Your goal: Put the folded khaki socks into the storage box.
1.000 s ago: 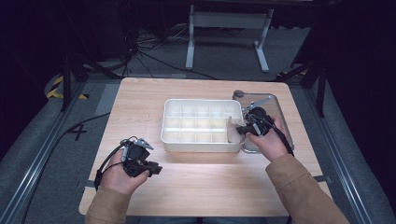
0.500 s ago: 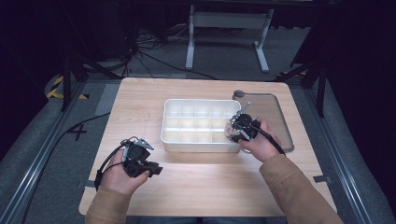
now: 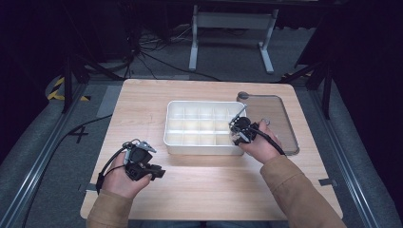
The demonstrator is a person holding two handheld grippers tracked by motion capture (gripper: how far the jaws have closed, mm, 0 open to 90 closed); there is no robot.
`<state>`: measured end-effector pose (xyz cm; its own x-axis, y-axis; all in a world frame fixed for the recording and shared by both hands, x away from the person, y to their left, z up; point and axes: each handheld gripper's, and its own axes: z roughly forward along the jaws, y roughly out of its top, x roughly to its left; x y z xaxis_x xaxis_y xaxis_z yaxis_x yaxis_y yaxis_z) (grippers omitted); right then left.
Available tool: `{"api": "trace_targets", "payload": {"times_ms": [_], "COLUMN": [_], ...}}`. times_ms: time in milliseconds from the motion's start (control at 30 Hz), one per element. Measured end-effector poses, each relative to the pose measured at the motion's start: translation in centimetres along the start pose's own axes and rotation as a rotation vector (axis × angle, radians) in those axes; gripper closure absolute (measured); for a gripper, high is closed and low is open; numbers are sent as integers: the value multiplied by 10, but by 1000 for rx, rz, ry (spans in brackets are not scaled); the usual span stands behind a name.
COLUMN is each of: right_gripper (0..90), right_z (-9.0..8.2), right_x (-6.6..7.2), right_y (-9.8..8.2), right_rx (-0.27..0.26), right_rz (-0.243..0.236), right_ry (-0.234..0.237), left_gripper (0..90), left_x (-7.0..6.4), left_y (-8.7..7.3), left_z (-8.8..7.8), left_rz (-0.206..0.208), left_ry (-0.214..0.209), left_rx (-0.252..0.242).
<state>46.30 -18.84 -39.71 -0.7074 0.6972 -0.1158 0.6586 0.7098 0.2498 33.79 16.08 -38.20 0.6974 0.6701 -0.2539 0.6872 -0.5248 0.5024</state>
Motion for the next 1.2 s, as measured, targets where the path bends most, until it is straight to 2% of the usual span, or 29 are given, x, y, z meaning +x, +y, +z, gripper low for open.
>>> {"api": "trace_targets", "payload": {"times_ms": [100,133,333,500,700,833,967,1067,1200], "right_gripper": [644,632,623,610,592,717,857,871,875], "right_z": [-9,-13,-43,-45,-28,-17,-15,-16,-12], "right_x": [-1,-3,-6,-2,-1,0,-1,-3,-2], "right_y": [0,0,6,19,31,34,32,28,24], "right_rx": [-4,-17,-113,-144,-117,-88,-65,-38,23], "right_rz": [11,16,41,35,51,43,36,37,32], "right_ry": [-4,10,-2,-38,-55,-58,-53,-39,-19], "left_gripper": [736,736,737,736,736,733,730,730,730], "left_x": [0,0,-1,-1,-1,-1,-1,-1,-1], "left_y": [0,0,1,1,0,0,0,0,1], "left_z": [0,0,2,1,1,1,1,2,2], "left_rz": [2,3,2,4,3,3,5,6,11], "left_ry": [1,3,3,-1,-6,-6,-2,-3,4], "left_rx": [-1,0,4,5,3,2,2,4,7]}}
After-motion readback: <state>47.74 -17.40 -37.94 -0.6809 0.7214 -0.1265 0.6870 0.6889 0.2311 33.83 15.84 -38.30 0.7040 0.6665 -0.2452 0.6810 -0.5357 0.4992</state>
